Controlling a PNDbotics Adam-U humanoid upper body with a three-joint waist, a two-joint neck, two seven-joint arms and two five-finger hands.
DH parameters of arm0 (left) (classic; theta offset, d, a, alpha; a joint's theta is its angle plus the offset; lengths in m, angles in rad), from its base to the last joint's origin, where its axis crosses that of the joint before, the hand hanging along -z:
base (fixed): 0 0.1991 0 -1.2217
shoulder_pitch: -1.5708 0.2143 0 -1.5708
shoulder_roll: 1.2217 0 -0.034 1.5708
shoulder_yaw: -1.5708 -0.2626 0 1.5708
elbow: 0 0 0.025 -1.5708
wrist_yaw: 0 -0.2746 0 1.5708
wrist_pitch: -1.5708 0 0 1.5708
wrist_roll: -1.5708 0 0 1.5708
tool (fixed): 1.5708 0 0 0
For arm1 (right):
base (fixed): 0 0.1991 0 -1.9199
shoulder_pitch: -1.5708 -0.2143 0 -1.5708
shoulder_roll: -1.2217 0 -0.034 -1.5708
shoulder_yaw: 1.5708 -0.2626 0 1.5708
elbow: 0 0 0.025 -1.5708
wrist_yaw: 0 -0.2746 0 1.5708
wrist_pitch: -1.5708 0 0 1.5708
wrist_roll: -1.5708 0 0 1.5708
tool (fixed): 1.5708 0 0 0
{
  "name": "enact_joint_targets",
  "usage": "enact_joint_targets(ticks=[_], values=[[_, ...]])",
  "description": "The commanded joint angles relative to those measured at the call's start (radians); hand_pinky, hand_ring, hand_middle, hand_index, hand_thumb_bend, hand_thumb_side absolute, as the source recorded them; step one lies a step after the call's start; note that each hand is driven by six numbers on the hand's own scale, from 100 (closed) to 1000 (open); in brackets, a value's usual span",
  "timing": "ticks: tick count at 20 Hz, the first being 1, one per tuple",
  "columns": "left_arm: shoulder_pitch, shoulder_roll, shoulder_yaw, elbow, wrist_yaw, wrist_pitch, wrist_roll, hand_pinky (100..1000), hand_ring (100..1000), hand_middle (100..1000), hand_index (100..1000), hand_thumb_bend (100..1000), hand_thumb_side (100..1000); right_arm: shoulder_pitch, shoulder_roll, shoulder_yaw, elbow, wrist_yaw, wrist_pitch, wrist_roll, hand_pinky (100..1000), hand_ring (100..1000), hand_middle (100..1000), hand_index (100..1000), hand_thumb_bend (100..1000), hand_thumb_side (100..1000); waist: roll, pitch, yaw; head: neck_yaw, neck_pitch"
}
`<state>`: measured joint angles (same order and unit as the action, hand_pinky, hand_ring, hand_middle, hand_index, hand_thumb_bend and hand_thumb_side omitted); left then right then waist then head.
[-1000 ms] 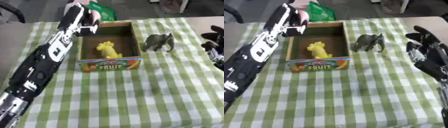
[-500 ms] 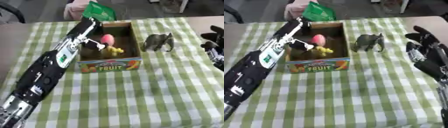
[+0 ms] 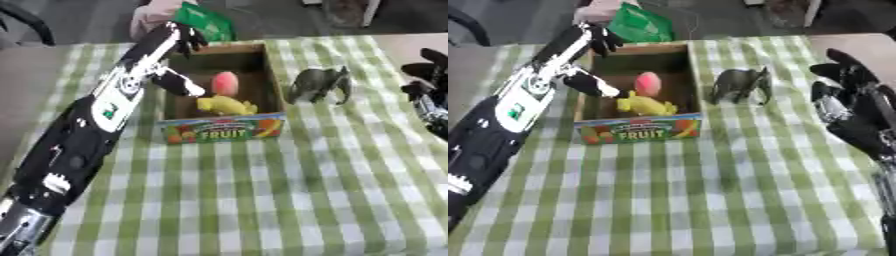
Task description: Pick up objects on the table and place them in the box.
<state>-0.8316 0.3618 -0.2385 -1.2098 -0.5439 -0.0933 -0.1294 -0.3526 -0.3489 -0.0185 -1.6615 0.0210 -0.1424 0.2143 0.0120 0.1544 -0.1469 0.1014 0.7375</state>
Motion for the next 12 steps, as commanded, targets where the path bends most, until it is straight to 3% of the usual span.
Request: enact_joint_targets(ticks=[1, 4, 7, 12], values=[[0.026, 0.041, 0.054, -0.074, 0.046, 0.009, 0.029, 641, 527, 538, 690, 809, 117, -0.062, -0.076, -0.008, 0.009, 0.027, -0.015, -0.002, 806, 913, 788, 956, 100, 240, -0.007, -0.015, 0.013, -0.019, -0.007], [0.099, 0.062, 0.118, -0.150, 0.094, -0.004, 0.075, 642, 525, 535, 690, 808, 109, -0.135, -0.143, 0.011, 0.067, 0.043, -0.034, 0.005, 803, 910, 789, 953, 100, 217, -0.005, -0.013, 0.026, -0.025, -0.012], [0.172, 0.084, 0.126, -0.224, 0.140, -0.002, 0.115, 642, 525, 535, 690, 808, 108, -0.200, -0.193, 0.032, 0.130, 0.049, -0.062, 0.020, 802, 909, 789, 953, 100, 216, -0.005, -0.013, 0.034, -0.029, -0.013], [0.266, 0.077, 0.145, -0.353, 0.219, 0.060, 0.128, 641, 519, 528, 686, 810, 110, -0.278, -0.254, 0.072, 0.223, 0.083, -0.087, 0.060, 802, 926, 799, 958, 100, 198, -0.010, -0.015, 0.064, -0.049, -0.018]])
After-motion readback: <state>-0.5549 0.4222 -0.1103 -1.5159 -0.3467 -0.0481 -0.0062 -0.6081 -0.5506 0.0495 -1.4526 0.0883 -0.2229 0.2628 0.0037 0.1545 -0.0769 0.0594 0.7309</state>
